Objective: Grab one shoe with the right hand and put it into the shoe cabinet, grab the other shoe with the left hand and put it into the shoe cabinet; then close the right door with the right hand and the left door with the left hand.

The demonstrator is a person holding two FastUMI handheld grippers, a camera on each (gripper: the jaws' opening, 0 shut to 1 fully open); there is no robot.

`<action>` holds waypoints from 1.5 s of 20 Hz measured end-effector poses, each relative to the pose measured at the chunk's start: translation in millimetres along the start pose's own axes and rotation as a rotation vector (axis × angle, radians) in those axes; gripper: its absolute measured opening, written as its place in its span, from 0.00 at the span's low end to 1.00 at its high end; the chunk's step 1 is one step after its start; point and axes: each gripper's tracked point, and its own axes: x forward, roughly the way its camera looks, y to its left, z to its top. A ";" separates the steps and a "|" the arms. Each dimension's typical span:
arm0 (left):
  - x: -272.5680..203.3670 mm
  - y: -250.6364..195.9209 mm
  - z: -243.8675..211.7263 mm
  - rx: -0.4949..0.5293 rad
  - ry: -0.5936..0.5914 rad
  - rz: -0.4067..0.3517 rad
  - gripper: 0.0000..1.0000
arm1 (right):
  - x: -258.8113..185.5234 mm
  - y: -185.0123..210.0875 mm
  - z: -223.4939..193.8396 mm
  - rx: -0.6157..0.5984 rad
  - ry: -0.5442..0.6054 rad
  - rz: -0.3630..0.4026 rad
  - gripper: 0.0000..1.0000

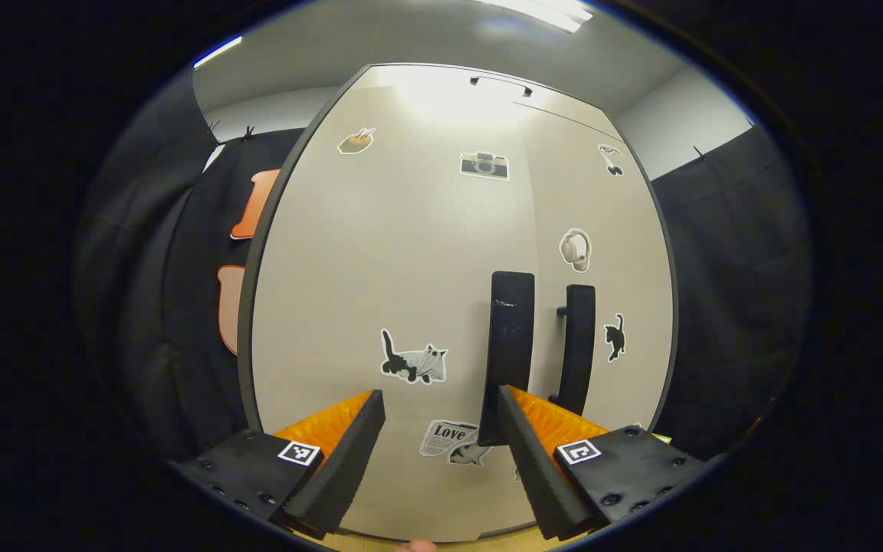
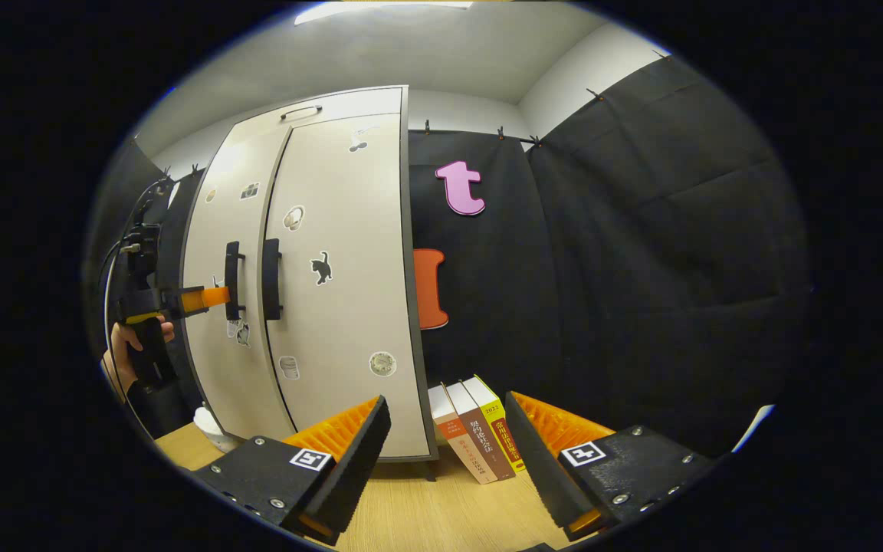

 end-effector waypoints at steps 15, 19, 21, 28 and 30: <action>-50.5 9.0 19.0 0.031 -0.019 0.021 0.96 | 11.2 15.3 -9.4 0.017 0.005 0.038 0.93; -92.2 19.9 25.0 0.087 -0.028 0.068 0.96 | 12.4 32.3 -12.7 0.042 0.011 0.083 0.93; -110.4 23.2 15.1 0.077 -0.009 0.080 0.96 | 11.3 39.4 -13.7 0.040 0.010 0.100 0.93; -166.1 44.7 -23.0 0.034 0.013 0.161 0.96 | 3.1 55.6 -26.4 0.042 0.030 0.145 0.93; -178.6 49.6 -28.9 0.037 0.007 0.184 0.96 | 1.3 53.5 -29.8 0.040 0.030 0.135 0.93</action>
